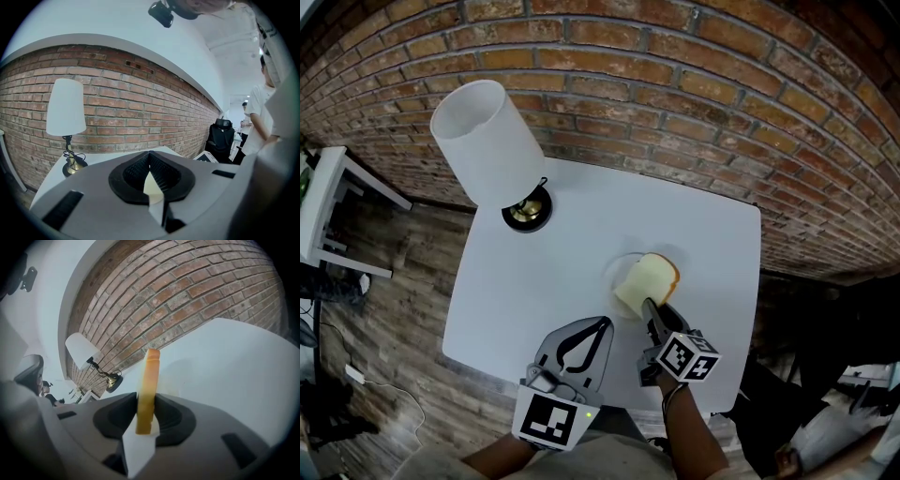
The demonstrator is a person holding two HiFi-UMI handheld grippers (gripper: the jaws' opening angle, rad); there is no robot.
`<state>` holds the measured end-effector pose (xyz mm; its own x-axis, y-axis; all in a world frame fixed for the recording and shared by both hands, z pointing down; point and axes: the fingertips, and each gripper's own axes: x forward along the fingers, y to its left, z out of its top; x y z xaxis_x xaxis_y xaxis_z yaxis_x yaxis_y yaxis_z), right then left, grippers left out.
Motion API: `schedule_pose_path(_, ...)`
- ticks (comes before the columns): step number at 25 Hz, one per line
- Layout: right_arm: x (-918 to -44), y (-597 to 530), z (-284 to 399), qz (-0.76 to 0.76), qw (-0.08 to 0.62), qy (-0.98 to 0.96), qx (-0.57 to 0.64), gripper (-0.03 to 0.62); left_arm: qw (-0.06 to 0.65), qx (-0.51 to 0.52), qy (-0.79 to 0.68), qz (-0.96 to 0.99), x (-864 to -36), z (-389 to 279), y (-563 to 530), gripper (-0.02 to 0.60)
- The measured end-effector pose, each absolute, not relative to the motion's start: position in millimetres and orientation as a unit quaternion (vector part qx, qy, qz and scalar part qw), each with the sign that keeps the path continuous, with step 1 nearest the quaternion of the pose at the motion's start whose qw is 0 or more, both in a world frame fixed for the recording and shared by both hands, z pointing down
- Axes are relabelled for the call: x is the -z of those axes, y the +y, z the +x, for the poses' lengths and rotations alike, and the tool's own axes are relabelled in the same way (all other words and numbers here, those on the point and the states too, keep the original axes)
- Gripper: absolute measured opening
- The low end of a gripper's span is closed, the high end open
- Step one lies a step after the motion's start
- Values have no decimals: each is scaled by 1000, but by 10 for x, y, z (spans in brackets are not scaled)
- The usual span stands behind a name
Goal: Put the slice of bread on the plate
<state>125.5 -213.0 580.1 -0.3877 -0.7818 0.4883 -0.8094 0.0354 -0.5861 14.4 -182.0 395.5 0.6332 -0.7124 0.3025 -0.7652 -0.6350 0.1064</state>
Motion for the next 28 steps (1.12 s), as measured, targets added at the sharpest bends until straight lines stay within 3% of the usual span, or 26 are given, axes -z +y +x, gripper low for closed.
schedule_pose_path(28, -5982, -2116, 1325, 573, 71, -704, -412, 181, 120, -113, -413, 896, -3984, 133, -1828, 9)
